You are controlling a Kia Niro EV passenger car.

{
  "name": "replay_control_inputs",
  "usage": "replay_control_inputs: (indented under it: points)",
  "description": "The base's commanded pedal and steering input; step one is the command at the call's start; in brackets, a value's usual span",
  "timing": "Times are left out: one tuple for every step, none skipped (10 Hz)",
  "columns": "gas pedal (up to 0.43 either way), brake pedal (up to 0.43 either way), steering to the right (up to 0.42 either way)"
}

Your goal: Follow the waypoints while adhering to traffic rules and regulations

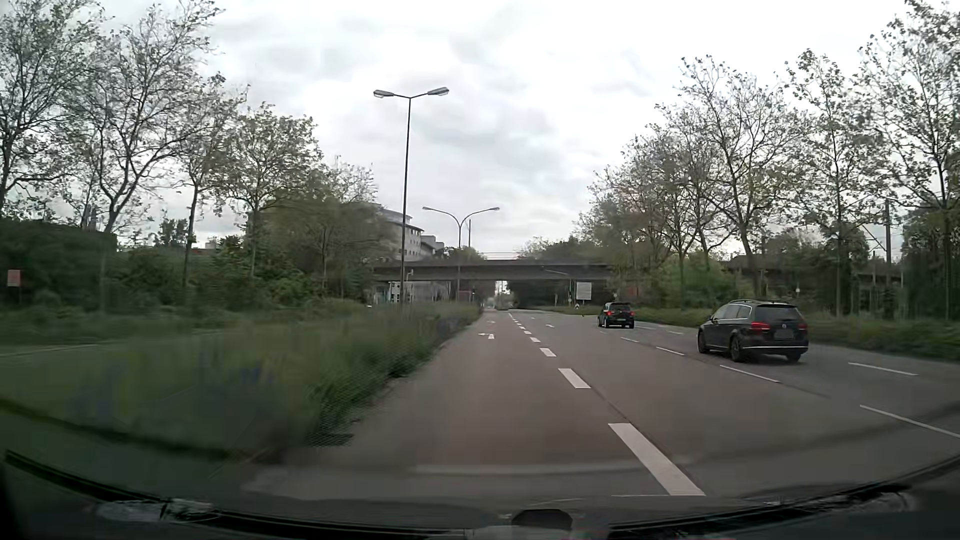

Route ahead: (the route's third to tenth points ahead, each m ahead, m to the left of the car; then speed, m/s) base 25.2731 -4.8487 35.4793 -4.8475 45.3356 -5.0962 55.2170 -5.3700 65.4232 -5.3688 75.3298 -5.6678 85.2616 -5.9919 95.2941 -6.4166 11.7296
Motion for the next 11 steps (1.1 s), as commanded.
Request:
replay_control_inputs:
  points:
    - [0.118, 0.0, 0.004]
    - [0.118, 0.0, 0.004]
    - [0.118, 0.0, 0.004]
    - [0.118, 0.0, 0.004]
    - [0.11, 0.0, 0.003]
    - [0.11, 0.0, 0.003]
    - [0.098, 0.0, 0.003]
    - [0.098, 0.0, 0.003]
    - [0.087, 0.0, 0.002]
    - [0.079, 0.0, 0.002]
    - [0.079, 0.0, 0.002]
